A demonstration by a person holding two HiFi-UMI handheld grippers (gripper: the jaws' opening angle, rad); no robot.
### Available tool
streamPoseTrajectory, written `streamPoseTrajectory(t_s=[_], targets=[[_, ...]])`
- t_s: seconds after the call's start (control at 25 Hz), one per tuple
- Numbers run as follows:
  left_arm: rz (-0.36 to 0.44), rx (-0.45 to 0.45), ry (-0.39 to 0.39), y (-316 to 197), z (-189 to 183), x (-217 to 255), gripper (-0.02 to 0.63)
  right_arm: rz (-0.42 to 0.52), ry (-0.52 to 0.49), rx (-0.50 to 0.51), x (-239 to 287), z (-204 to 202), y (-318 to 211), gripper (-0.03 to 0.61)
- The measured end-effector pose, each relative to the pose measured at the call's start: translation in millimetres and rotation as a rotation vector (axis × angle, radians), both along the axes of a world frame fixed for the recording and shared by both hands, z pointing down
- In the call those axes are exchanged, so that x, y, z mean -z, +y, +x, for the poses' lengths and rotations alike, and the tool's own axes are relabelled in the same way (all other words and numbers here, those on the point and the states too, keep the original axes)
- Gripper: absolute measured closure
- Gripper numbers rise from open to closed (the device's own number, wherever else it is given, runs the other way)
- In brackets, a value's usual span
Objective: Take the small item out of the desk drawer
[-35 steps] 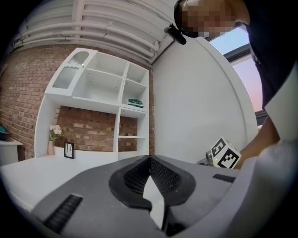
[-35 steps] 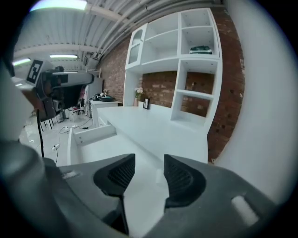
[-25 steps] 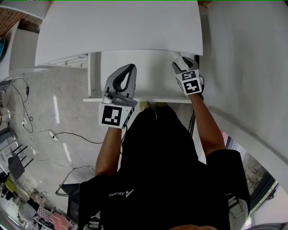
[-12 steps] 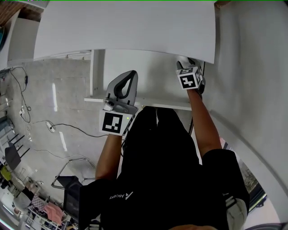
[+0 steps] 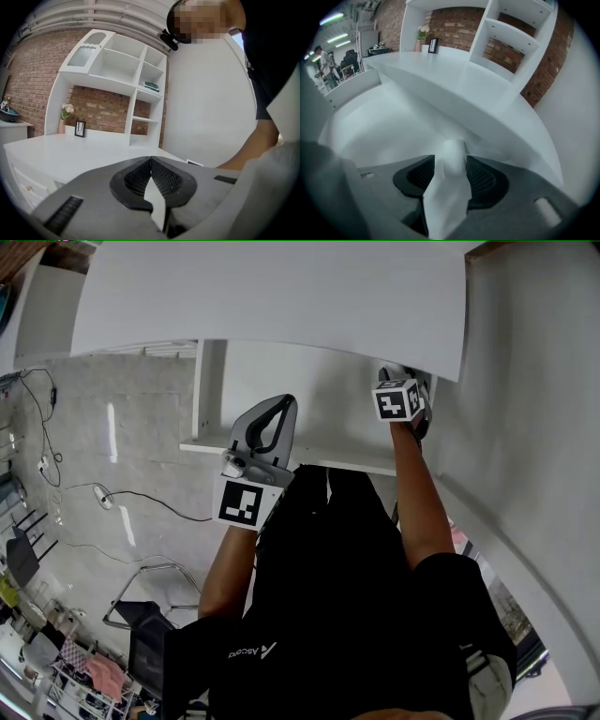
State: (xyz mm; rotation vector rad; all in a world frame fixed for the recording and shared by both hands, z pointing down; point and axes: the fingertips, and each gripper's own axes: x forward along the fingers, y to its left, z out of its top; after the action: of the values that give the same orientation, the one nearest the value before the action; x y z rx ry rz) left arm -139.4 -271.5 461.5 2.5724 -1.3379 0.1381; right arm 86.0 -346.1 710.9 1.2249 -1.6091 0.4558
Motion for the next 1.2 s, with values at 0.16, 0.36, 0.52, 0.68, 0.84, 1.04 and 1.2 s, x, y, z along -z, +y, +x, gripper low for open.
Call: streamPoseTrajectory(t_s=[0.16,0.36,0.52,0.68,0.84,1.04,1.2], targets=[[-0.012,-0.005,-0.004,4,-1,-3,0.615,-0.024,0.052,0.001,-11,1,0,0.37],[-0.02,-0.008,-0.007,6,-3,-4,0.615,-0.011,0.072,-0.001,-11,2,-1,0.393],[-0.024,-0.013,-0.008,7,-1,-5,0.615,-0.002,0.021,-0.005,-8,-3,2,0.406],[-0.014,-0.027,-0.007,7,8,-5,0.615,-0.017,-0.087,-0.028,1,-8,12,0.41],[-0.001,-0.042,-0.01,9,23,-2,0.615,-0.013,-0.202,-0.014,15,-14,29,0.41],[0.015,-0.061,-0.025,16,42,5,0.615,0.087,-0.33,0.055,59,-24,48,0.41],[0.035,-0.066,-0.034,26,62,18,0.615,0.239,-0.449,0.151,119,-30,61,0.41]])
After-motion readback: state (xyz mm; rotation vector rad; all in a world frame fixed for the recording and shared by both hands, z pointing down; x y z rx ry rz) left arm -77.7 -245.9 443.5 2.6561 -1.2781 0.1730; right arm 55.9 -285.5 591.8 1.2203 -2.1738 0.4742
